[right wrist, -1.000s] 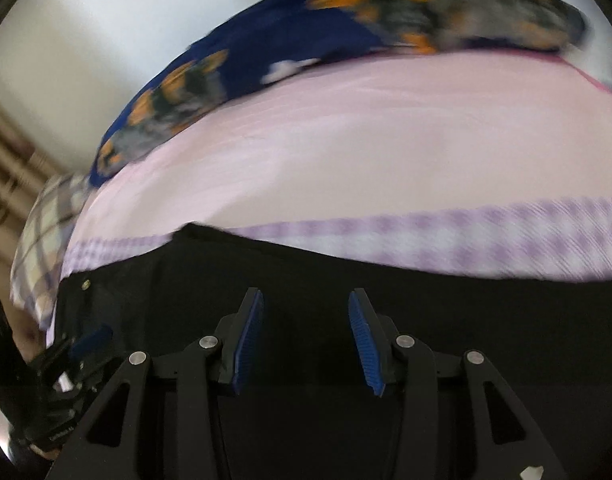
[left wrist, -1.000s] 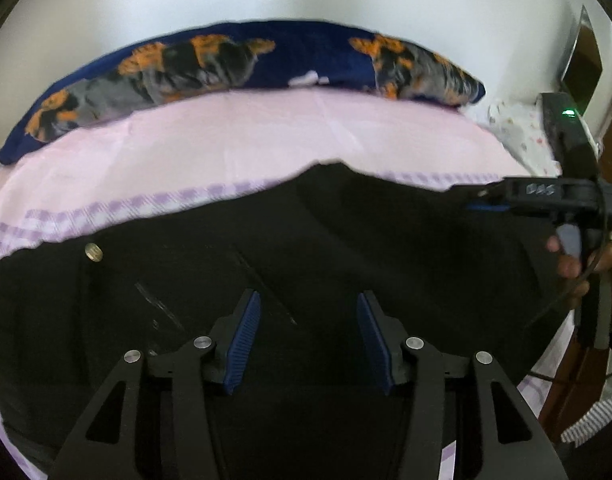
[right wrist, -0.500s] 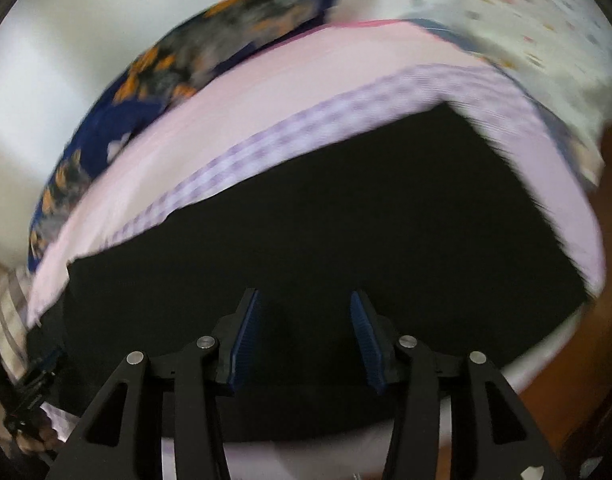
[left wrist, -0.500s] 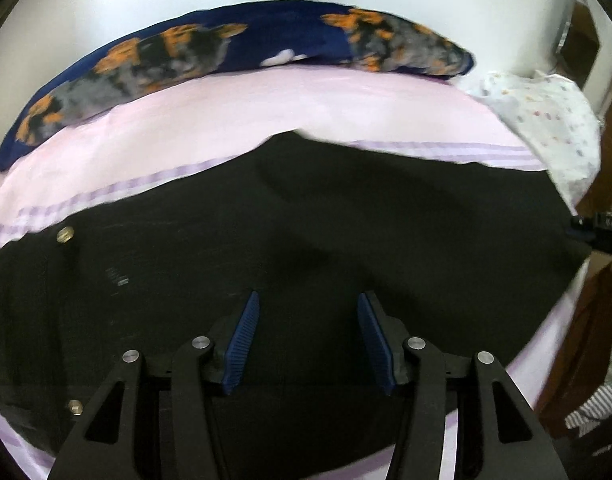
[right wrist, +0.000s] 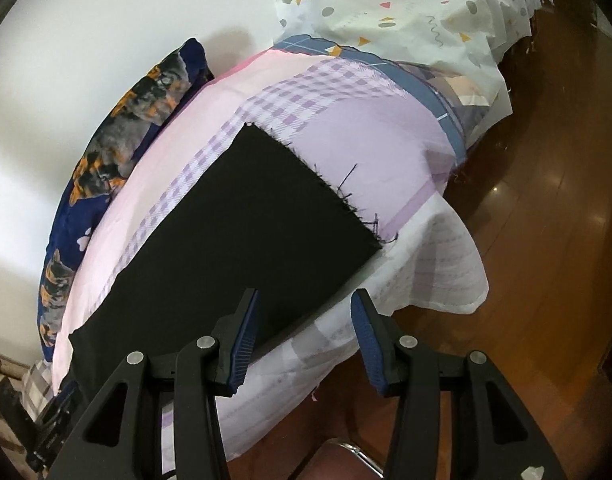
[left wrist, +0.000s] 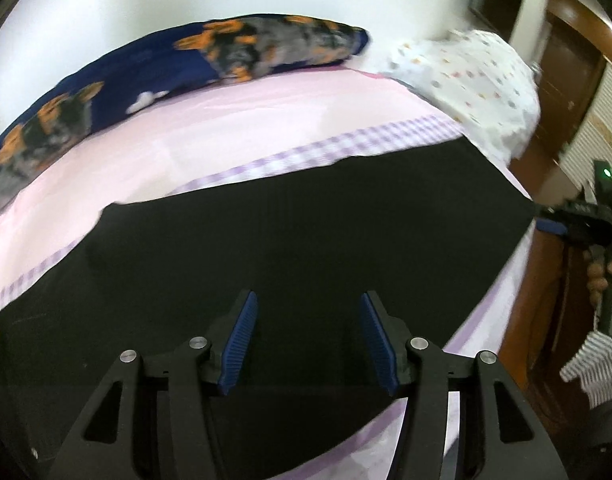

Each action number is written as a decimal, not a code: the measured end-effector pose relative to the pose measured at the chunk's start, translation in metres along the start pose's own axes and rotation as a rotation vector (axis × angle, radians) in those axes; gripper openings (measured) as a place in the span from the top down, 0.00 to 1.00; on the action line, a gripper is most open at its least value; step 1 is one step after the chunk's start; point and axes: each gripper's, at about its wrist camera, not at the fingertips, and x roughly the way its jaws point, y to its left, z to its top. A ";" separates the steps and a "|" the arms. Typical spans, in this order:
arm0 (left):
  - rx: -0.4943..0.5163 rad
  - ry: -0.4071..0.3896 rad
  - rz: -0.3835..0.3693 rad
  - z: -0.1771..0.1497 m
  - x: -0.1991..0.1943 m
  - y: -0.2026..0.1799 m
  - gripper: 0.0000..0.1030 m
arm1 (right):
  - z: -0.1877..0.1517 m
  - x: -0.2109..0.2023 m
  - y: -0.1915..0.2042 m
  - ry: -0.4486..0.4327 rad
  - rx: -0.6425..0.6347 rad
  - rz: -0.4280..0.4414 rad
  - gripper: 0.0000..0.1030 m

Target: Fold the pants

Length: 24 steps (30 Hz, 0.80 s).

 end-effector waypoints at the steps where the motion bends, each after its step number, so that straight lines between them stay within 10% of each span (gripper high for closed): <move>1: 0.013 0.009 -0.012 0.001 0.002 -0.005 0.46 | 0.001 0.002 -0.002 0.000 0.002 -0.001 0.56; 24: 0.048 0.137 -0.016 -0.008 0.037 -0.025 0.46 | 0.018 0.006 -0.017 -0.097 -0.037 0.013 0.61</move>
